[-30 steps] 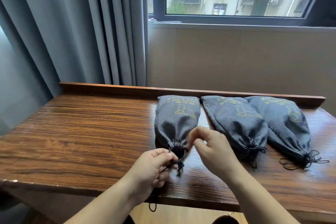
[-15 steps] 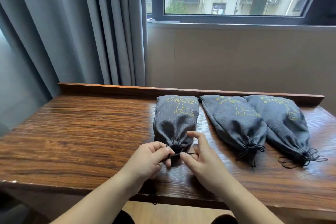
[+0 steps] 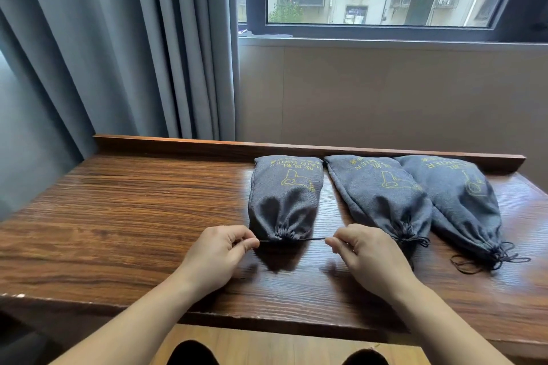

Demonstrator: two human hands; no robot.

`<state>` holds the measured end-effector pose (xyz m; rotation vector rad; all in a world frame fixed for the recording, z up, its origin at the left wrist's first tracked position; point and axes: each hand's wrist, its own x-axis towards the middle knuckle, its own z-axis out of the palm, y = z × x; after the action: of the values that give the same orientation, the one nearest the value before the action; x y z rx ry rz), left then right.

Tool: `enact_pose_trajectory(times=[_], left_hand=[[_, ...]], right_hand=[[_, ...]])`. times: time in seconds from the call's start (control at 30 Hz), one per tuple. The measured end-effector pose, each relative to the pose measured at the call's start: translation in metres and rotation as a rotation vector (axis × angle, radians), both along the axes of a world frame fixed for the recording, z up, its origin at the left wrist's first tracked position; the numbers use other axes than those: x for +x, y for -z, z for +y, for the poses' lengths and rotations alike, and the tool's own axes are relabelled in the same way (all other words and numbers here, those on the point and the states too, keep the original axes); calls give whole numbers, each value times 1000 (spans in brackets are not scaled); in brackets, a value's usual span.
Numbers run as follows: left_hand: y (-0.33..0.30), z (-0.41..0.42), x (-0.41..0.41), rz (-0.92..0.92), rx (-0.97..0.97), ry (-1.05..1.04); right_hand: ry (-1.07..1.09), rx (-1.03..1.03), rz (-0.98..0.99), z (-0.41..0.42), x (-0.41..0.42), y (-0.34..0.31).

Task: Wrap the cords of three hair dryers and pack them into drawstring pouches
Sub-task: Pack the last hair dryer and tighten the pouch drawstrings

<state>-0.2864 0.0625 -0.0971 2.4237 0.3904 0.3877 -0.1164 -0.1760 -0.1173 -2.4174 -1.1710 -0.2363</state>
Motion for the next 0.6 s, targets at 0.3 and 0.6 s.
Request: enact_pose_trajectory(times=[0.3,0.6], left_hand=[[6,-9,12,151,362,43],[1,-22,20,29,109,53]], right_hand=[[-67,-14,198,24,-20,-2],[-121,209,326,43,-37,12]])
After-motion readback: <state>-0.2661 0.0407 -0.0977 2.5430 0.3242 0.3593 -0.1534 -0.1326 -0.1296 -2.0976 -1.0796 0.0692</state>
